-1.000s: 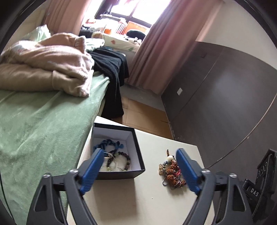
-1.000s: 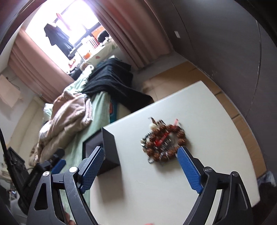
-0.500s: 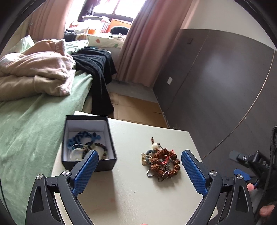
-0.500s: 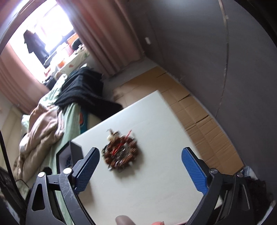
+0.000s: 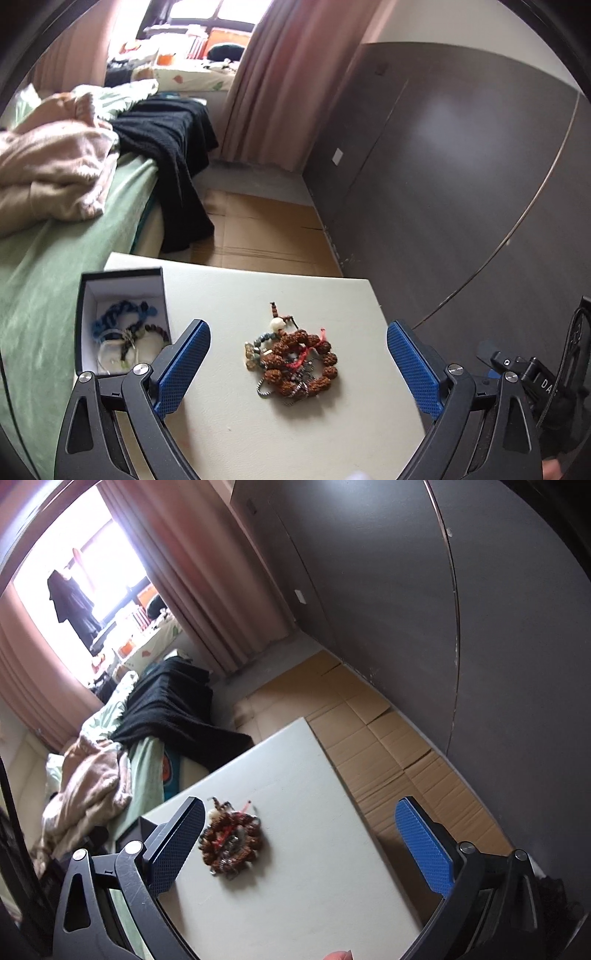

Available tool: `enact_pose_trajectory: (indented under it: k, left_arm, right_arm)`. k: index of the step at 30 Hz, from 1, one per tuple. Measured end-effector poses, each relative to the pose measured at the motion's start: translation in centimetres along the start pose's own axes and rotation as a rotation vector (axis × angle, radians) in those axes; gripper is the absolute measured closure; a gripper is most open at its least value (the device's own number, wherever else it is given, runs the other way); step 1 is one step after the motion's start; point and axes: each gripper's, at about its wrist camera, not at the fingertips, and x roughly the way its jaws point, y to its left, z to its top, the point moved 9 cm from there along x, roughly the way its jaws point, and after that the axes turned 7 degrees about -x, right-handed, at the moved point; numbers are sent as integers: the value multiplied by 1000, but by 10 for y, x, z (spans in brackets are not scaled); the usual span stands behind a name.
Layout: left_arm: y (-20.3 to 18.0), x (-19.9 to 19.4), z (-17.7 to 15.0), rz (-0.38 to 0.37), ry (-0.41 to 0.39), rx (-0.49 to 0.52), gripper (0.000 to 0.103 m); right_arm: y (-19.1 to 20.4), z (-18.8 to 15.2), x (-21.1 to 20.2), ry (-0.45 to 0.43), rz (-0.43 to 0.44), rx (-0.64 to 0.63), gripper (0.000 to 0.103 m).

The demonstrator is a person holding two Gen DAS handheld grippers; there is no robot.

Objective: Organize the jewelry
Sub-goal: 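Grasp the rudraksha bead bracelet with the left tool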

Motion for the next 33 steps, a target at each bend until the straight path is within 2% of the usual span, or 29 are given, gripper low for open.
enact_pose_trajectory:
  k: [2, 4, 6, 9, 12, 14, 17, 27, 28, 33]
  left_arm:
    - [2, 6, -4, -10, 2, 19, 6]
    - [4, 18, -14, -20, 54, 22, 7]
    - [4, 27, -24, -33, 115, 33, 14]
    - [6, 35, -30, -8, 133, 73, 21]
    - [11, 47, -35, -16, 174, 60, 39]
    - [18, 58, -39, -9, 217, 32, 57]
    - [22, 70, -47, 1, 253, 25, 63]
    - [38, 103, -63, 77, 335, 24, 67]
    - [40, 105, -65, 84, 342, 25, 72]
    - [40, 110, -69, 71, 346, 10, 75]
  right_arm:
    - [-6, -1, 4, 22, -18, 3, 0]
    - [-12, -4, 9, 45, -13, 33, 0]
    - [-12, -7, 13, 62, 10, 44, 0]
    - [-13, -11, 23, 82, -14, 36, 0]
    - [-11, -15, 33, 104, -3, 47, 0]
    - [-7, -17, 39, 117, 15, 61, 0]
    - [1, -19, 49, 132, 29, 67, 0]
    - [9, -19, 70, 171, 45, 67, 0]
    - [10, -20, 72, 178, 44, 67, 0]
    - [12, -23, 75, 194, 43, 61, 0]
